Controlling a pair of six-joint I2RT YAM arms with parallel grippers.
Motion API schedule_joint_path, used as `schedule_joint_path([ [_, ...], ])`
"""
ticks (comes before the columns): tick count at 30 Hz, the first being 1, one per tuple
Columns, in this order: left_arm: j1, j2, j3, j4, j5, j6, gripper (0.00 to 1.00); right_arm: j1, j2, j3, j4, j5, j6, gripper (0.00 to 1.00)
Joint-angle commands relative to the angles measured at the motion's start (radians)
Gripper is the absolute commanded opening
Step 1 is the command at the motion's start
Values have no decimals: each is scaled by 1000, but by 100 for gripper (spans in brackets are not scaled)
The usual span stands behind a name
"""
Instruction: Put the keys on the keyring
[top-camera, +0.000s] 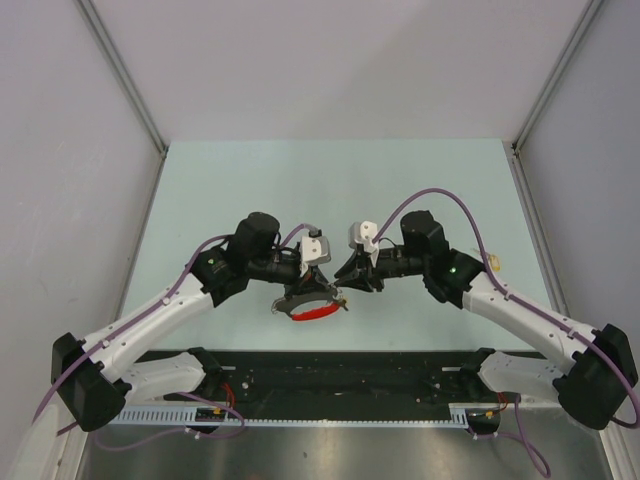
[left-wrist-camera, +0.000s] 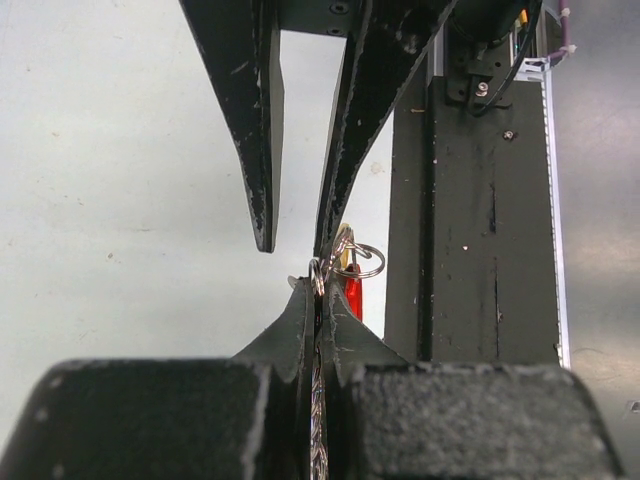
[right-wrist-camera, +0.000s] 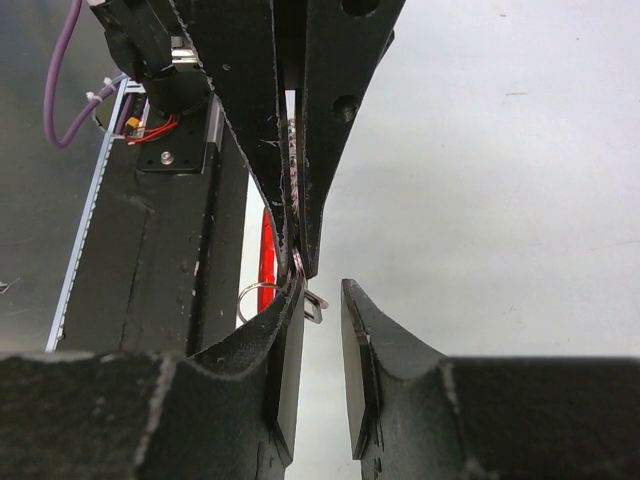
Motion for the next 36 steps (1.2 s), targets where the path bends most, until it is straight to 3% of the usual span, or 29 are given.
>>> schedule_joint_path([
  [1, 2, -14, 21, 29, 51, 18, 0, 16, 16, 25, 30, -50, 0, 26],
  [15, 2, 15, 24, 47, 19, 4, 0, 33, 53, 25, 57, -132, 23, 25],
  [29, 2, -21, -48, 197, 25, -53, 0, 44, 132, 25, 117, -175, 69, 23],
  [36, 4, -53, -54, 81, -8, 36, 0, 16, 34, 25, 44, -43, 86, 27],
])
